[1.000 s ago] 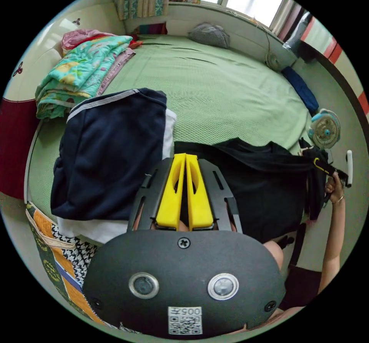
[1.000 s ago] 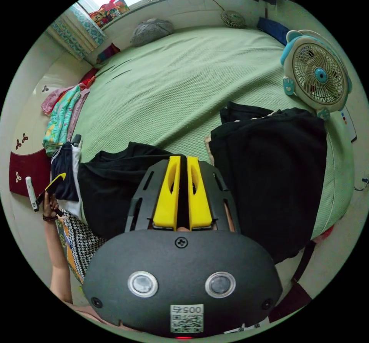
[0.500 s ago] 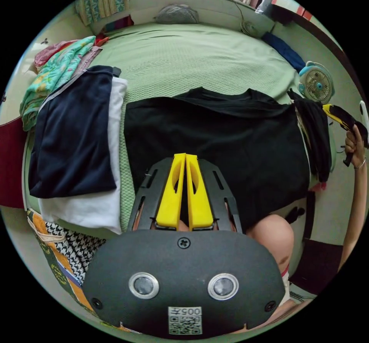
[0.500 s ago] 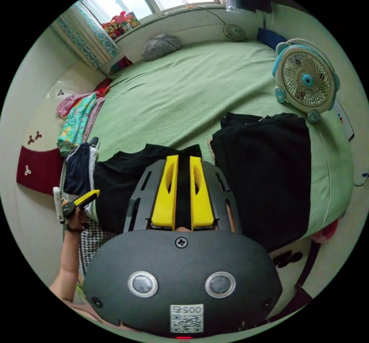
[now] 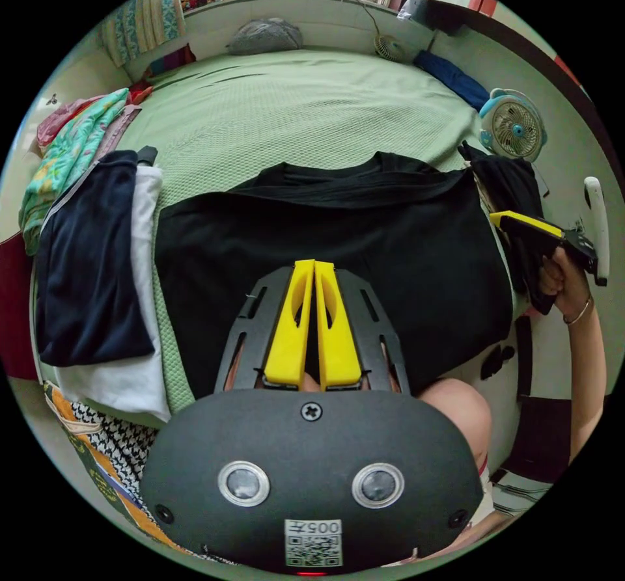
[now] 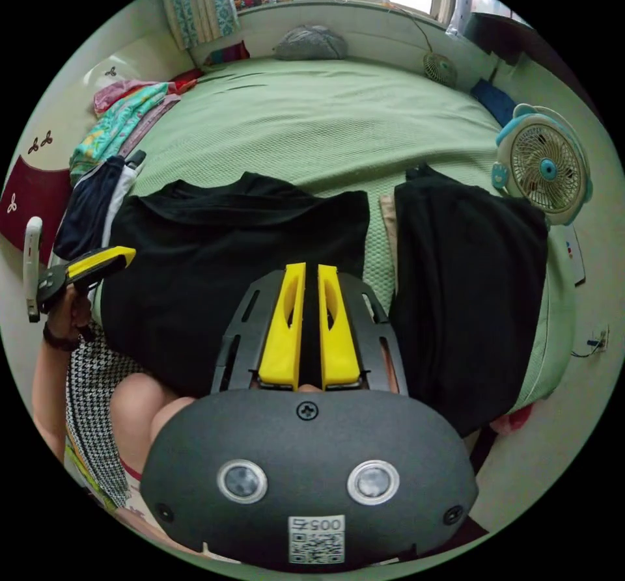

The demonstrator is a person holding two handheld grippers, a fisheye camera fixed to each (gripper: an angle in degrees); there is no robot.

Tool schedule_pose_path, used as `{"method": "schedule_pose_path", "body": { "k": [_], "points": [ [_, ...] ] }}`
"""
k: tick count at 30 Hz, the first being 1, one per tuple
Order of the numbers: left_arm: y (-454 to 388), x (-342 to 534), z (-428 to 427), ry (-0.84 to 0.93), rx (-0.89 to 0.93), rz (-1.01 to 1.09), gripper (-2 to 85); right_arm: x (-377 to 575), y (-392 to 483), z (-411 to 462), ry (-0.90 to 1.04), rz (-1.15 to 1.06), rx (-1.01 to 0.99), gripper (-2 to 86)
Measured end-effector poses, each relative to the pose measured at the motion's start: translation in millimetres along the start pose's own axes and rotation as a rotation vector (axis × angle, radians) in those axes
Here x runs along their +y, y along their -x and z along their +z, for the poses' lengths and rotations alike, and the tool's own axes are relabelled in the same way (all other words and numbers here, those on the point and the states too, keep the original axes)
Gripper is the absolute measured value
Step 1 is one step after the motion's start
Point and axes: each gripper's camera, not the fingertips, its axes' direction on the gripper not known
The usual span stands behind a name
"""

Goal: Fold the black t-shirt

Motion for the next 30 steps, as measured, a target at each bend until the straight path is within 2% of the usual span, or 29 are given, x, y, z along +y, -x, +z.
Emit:
{"method": "schedule_pose_path", "body": {
  "k": [6,13,16,19,22,27,30],
  "points": [
    [-37,-12,52,0.003,0.018,0.040,-0.3,-17,23,23,0.018,-0.055,0.061,3.9],
    [-77,-16,113,-0.014,-0.075,0.122,-0.2,-37,47,43,0.010,-0.119,0.178,1.8],
    [-82,-15,120,-0.067,-0.038,0.107,-0.2,-48,47,39,-0.034,-0.073,0.184,0.4],
    [-83,-15,133,-0.058,-0.065,0.066,-0.3,-54,37,34,-0.035,0.036,0.105,0.7],
    [-90,-1,141,-0.058,-0.074,0.047,-0.3,-44,29,28,-0.033,0.083,0.072,1.4],
    [-123,46,144,-0.095,-0.070,0.097,-0.4,0,18,9,-0.032,0.041,0.124,2.3],
    [-168,83,146,-0.095,-0.071,0.206,-0.4,27,9,-7,-0.026,0.042,0.154,2.5]
  ]
}}
